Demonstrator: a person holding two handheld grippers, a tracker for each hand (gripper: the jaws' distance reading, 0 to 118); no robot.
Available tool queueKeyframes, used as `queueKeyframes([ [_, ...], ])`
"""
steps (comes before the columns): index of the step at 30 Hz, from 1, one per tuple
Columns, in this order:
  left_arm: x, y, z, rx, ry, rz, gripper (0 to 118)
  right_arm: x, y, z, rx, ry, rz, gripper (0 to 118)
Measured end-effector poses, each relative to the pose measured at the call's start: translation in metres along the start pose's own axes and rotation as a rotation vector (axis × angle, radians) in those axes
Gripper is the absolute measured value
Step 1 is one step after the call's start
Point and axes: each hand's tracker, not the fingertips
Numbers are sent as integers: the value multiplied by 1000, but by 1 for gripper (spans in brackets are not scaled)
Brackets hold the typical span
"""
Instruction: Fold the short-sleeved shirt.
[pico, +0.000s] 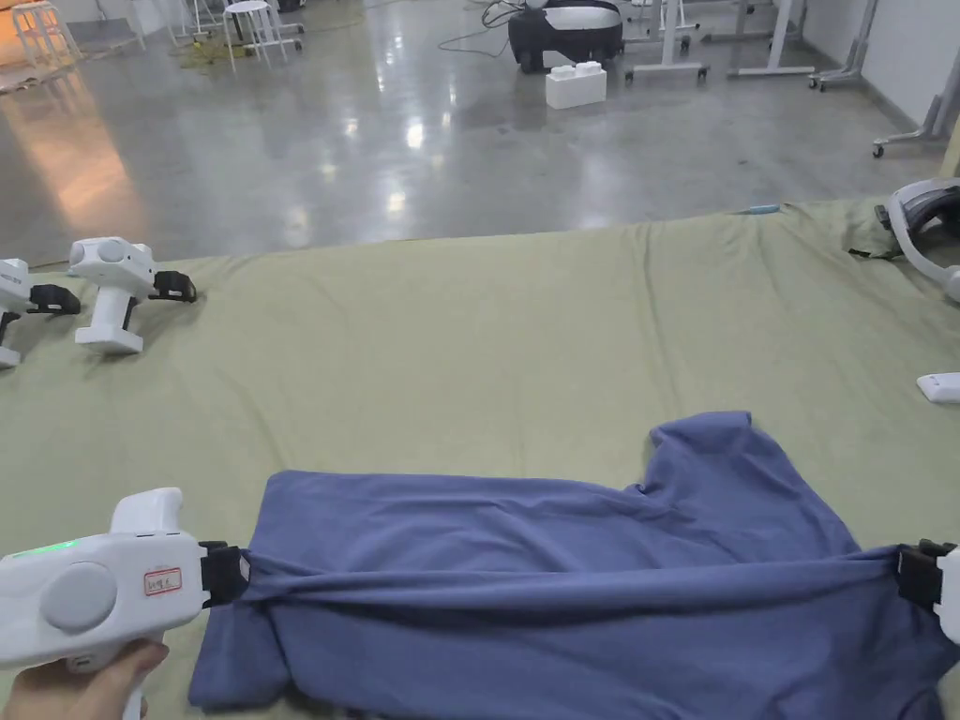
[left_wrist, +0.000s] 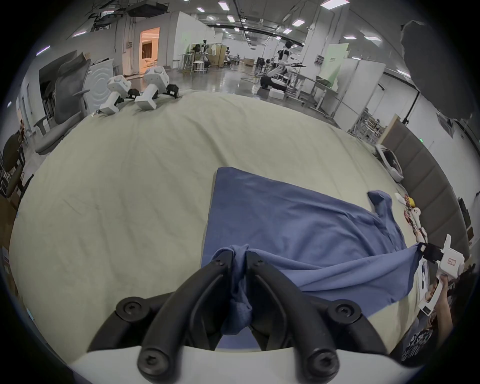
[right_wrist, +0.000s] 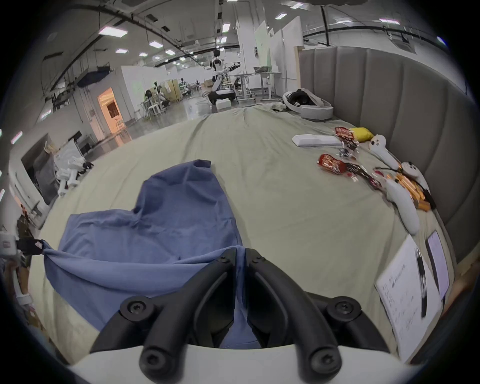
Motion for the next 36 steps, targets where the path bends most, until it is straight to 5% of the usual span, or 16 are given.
queueKeyframes([
  [2, 2, -1, -17, -23, 39, 19, 16, -4, 4, -23, -66, -11, 32, 9],
  [3, 2, -2, -23, -29, 45, 27, 44, -5, 5, -32, -115, -22, 42, 16],
  [4, 0, -4, -28, -29, 51, 30, 79, -3, 2, -38, -142, -42, 47, 34],
  [5, 4, -8, -22, -32, 51, 29, 98, 0, -1, -41, -140, -39, 41, 67],
  [6, 3, -12, -13, -10, 37, 30, 99, 5, -4, -43, -171, -38, 33, 100],
  [7, 3, -14, -4, 17, 16, 28, 98, 9, -6, -37, -162, -26, 21, 103],
  [10, 7, -23, 52, 153, -55, -36, 98, 20, -14, 2, -104, 57, -3, 100],
  [14, 18, -56, 161, 412, -98, -140, 98, 10, -29, 101, 83, 109, 108, 100],
  [20, 76, -117, 316, 769, 129, -293, 98, -24, -63, 236, 321, 197, 88, 100],
  [23, 97, -143, 368, 837, 120, -320, 97, -47, -76, 290, 441, 225, 125, 91],
  [25, 107, -161, 393, 861, 123, -298, 67, -60, -80, 318, 487, 263, 147, 58],
  [27, 113, -177, 411, 881, 119, -312, 61, -70, -85, 344, 512, 278, 161, 51],
  [28, 116, -183, 419, 877, 135, -293, 45, -76, -87, 354, 534, 275, 169, 38],
  [29, 116, -187, 422, 874, 120, -285, 14, -80, -90, 364, 577, 278, 180, 20],
  [30, 114, -194, 424, 886, 101, -278, 3, -83, -93, 373, 609, 262, 190, 14],
  [36, 109, -208, 438, 893, 66, -261, 1, -102, -104, 405, 709, 237, 218, 3],
])
